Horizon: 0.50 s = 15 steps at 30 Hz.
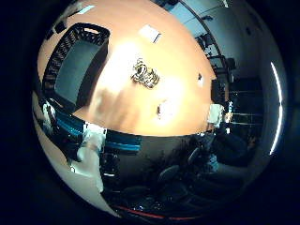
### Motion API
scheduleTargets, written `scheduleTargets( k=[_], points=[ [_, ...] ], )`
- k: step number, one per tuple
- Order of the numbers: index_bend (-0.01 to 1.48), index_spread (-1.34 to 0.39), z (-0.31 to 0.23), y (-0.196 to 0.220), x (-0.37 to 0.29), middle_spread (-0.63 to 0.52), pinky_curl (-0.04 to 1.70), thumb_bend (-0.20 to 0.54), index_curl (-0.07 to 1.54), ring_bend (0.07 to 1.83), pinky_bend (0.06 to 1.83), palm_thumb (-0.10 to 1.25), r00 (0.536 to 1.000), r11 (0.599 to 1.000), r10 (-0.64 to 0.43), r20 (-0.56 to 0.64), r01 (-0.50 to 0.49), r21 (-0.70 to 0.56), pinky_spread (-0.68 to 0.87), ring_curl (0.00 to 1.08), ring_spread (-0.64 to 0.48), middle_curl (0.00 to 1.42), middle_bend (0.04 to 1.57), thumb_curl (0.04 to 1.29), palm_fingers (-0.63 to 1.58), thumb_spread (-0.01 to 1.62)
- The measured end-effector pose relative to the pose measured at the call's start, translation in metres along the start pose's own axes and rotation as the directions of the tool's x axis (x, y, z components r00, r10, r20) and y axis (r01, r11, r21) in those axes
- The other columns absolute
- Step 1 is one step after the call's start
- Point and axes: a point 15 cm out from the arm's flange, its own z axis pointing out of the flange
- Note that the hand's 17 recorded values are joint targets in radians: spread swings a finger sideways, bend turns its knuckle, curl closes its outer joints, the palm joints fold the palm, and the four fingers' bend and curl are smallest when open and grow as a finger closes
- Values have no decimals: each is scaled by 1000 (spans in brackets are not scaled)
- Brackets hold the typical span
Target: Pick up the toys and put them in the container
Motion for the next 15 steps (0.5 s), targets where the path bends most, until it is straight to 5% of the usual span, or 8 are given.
scheduleTargets(
  k=[15],
  points=[
    [223,-465,16,4,91,-179,571,-25,409,561,232,606,991,993,120,-54,-120,9,481,133,-9,344,334,277,366,1140]
  ],
)
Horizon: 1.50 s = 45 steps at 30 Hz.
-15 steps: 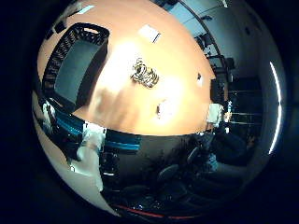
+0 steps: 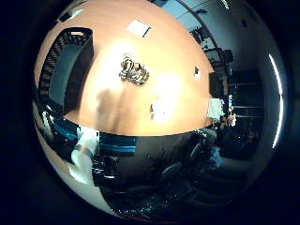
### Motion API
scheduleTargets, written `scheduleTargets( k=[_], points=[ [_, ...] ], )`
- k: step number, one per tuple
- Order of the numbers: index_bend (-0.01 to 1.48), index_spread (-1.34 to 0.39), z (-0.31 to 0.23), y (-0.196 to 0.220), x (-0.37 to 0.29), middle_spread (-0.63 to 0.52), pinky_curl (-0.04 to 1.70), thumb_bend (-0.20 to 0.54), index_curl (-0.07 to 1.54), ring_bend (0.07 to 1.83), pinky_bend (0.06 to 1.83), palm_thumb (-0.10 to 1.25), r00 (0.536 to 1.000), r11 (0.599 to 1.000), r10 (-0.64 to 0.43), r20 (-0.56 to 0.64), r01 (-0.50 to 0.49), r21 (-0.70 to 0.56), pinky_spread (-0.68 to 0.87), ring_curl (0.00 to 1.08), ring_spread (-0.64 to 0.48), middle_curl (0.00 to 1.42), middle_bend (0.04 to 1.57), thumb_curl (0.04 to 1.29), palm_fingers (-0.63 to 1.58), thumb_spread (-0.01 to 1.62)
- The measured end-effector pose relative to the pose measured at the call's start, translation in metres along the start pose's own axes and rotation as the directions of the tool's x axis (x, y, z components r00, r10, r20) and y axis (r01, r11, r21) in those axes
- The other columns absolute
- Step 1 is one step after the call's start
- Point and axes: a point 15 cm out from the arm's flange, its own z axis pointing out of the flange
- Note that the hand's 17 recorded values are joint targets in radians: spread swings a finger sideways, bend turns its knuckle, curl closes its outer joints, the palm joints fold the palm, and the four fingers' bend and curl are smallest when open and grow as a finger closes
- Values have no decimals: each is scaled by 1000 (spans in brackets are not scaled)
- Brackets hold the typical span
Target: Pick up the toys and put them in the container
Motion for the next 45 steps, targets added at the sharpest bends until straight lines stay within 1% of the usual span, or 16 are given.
scheduleTargets(
  k=[2,8,12,20,30,38,45],
  points=[
    [188,-451,5,1,17,-162,553,-28,398,527,229,585,1000,1000,23,-7,-23,-4,470,129,12,340,310,275,346,1132],
    [168,-412,25,3,61,-99,486,-26,352,412,223,517,998,998,62,-8,-62,-33,440,131,95,335,255,268,260,1095],
    [164,-396,48,-11,83,-78,450,-24,328,375,224,504,997,997,72,-13,-72,-34,428,141,124,337,242,269,247,1079],
    [171,-388,83,-32,113,-71,393,-23,306,323,222,499,995,996,92,-33,-93,-10,424,166,140,341,225,270,264,1069],
    [169,-394,141,-45,137,-71,346,-22,302,271,213,512,993,991,121,-3,-121,-52,420,188,144,344,208,276,291,1066],
    [169,-394,186,-58,143,-72,328,-22,299,247,203,524,994,991,107,17,-105,-80,412,203,144,346,200,278,292,1061],
    [171,-384,228,-67,153,-54,322,-23,299,221,204,538,996,987,85,35,-79,-139,414,215,157,338,190,281,250,1063]
  ],
)
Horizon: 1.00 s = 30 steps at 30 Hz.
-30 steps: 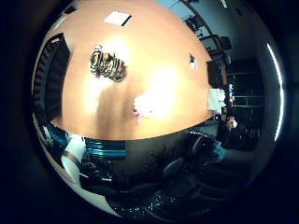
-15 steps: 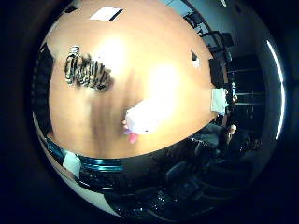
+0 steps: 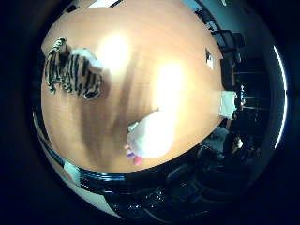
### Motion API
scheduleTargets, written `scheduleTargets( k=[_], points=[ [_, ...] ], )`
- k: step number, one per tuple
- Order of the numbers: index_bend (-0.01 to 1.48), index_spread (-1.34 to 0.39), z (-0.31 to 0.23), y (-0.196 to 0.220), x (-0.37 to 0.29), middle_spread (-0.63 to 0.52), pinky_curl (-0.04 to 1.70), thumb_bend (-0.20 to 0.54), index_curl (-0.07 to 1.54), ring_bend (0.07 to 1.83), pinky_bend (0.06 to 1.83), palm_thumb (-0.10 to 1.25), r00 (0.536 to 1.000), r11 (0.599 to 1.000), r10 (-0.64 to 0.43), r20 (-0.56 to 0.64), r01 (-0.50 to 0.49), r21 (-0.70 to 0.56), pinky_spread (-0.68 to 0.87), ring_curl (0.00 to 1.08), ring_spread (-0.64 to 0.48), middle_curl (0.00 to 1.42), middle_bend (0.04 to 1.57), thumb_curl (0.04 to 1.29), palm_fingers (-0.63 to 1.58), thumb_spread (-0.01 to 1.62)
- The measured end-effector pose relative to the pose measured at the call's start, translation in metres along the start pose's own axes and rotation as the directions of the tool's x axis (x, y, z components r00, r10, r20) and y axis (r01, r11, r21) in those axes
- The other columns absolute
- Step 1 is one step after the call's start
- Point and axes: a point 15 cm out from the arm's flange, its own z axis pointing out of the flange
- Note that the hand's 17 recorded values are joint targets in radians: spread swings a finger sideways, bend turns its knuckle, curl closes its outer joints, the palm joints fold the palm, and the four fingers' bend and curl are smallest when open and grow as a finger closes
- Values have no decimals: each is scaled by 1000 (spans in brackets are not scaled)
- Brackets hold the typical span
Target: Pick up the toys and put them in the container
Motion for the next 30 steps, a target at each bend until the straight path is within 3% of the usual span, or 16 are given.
scheduleTargets(
  k=[14,20,26,28,30],
  points=[
    [173,-377,51,-26,-10,-57,302,-24,307,205,189,546,996,993,-86,-29,84,-80,378,234,152,339,199,285,241,1047],
    [168,-375,65,-37,-26,-155,289,-20,292,290,195,582,991,987,-130,-29,127,-94,320,249,15,361,284,293,436,1027],
    [185,-438,63,-53,-35,-314,268,-19,309,577,268,660,983,984,-173,-54,170,-55,-2,315,-298,426,447,308,922,1007],
    [188,-462,61,-54,-36,-342,298,-17,326,650,420,690,983,983,-178,-55,175,-56,-170,349,-348,455,487,314,1100,1003],
    [251,-487,59,-53,-36,-342,386,-13,381,799,682,738,982,983,-179,-56,176,-55,-365,418,-352,502,560,323,1305,1002]
  ],
)
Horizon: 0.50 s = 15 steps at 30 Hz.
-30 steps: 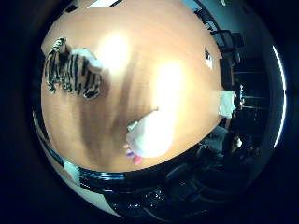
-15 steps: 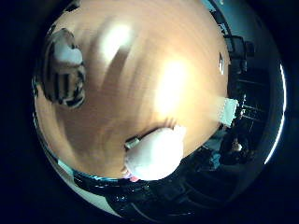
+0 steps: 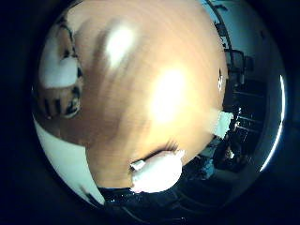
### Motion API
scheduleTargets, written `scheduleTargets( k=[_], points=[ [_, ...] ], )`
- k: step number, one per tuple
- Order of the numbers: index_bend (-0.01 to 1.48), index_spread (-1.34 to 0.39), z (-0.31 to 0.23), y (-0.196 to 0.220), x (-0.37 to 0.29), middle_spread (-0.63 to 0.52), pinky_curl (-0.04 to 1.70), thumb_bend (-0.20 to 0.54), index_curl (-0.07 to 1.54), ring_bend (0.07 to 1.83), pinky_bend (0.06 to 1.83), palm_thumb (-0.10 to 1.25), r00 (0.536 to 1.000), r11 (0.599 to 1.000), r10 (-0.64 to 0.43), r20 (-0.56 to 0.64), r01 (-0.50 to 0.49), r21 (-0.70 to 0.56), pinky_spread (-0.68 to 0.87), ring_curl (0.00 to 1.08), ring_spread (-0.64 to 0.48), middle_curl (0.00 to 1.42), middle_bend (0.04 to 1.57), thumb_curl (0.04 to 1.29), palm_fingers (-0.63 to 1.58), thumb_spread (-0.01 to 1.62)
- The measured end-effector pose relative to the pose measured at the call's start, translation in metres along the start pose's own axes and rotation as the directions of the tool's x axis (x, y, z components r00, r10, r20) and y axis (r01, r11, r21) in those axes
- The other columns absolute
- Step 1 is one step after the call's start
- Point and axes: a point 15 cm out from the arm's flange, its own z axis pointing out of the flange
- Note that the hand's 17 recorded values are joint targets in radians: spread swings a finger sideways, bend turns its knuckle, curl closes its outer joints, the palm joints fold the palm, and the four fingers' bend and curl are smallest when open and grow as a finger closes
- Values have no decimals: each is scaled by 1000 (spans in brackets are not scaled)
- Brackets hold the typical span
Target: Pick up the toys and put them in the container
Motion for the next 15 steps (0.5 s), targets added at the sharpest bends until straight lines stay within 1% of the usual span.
scheduleTargets(
  k=[1,2,3,5,6,9,11,13,15],
  points=[
    [301,-489,-4,1,1,-333,410,-15,408,844,733,752,1000,1000,1,-3,-1,3,-396,438,-340,521,601,327,1322,999],
    [374,-479,-5,2,1,-316,437,-12,447,902,784,779,1000,1000,2,-1,-2,0,-418,465,-317,553,683,334,1344,1000],
    [445,-466,-7,5,0,-299,451,-5,481,925,800,802,1000,1000,1,4,-1,-7,-414,476,-305,576,746,341,1411,1002],
    [650,-416,-11,11,-1,-240,523,-4,587,1050,928,889,1000,1000,-4,12,4,-21,-392,529,-265,636,925,375,1362,998],
    [700,-404,-16,14,-2,-227,543,-4,614,1091,959,912,1000,1000,-6,16,7,-27,-384,545,-256,649,967,388,1337,995],
    [817,-368,-32,26,-7,-185,621,-7,690,1210,1080,985,999,999,-13,33,15,-52,-335,594,-236,692,1109,452,1257,961],
    [884,-345,-41,39,-13,-161,670,-15,734,1267,1134,995,998,996,-14,56,19,-82,-304,621,-224,712,1186,495,1201,937],
    [921,-329,-60,52,-19,-152,700,-12,758,1291,1164,1013,997,994,-15,74,22,-105,-285,636,-223,723,1226,527,1172,923],
    [960,-317,-92,59,-16,-145,739,-12,788,1323,1191,1020,998,995,-7,65,13,-97,-265,655,-224,735,1265,566,1138,925]
  ],
)
